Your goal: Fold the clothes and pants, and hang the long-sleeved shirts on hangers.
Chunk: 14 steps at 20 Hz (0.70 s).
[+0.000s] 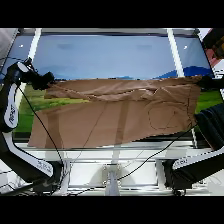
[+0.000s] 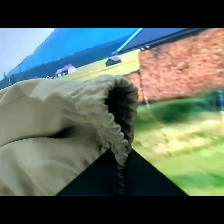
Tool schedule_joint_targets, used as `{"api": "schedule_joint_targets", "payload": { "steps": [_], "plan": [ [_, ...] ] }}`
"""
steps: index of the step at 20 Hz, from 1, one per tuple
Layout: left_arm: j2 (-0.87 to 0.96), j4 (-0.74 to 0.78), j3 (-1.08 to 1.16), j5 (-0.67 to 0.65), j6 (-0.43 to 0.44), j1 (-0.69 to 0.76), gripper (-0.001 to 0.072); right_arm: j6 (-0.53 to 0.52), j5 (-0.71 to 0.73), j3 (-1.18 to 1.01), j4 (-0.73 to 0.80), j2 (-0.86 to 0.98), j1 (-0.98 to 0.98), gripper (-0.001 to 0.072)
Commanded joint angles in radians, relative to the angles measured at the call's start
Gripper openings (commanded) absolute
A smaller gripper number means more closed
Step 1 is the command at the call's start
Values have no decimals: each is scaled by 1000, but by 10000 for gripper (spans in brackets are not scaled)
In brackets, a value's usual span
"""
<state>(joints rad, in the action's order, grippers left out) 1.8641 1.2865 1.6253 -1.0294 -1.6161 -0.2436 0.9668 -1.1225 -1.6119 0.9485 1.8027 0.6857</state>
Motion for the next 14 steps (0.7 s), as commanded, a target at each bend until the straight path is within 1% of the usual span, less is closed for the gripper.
{"api": "schedule_joint_targets", "payload": {
  "steps": [1, 3, 4, 6, 7, 8, 10, 11, 12, 13, 14],
  "plan": [
    [43, 16, 57, -9, 145, 5, 490, 1, 9, 0, 2, 0, -1, 35],
    [50, 20, 57, -16, 174, 8, 490, 1, 14, 0, 2, 0, -1, 35],
    [54, 22, 57, -31, 217, 12, 490, 1, 14, 0, 2, 0, -1, 35],
    [58, 22, 57, -63, 341, 23, 490, 1, 14, 0, 2, 0, -1, 35],
    [60, 23, 57, -64, 371, 31, 490, 1, 14, 0, 2, 0, -1, 35],
    [61, 23, 57, -63, 393, 37, 489, 1, 15, 0, 2, 0, -1, 35],
    [68, 24, 57, -67, 403, 44, 481, 1, 15, 0, 2, 0, -1, 35],
    [69, 23, 57, -66, 408, 49, 380, 1, 15, 0, 2, 0, -1, 35],
    [69, 23, 57, -66, 440, 49, 219, 1, 15, 0, 2, 0, -1, 35],
    [68, 23, 57, -64, 459, 53, 119, 1, 15, 0, 2, 0, -1, 35],
    [67, 23, 57, -55, 465, 56, 44, 1, 15, 0, 2, 0, -1, 35]
  ]
}}
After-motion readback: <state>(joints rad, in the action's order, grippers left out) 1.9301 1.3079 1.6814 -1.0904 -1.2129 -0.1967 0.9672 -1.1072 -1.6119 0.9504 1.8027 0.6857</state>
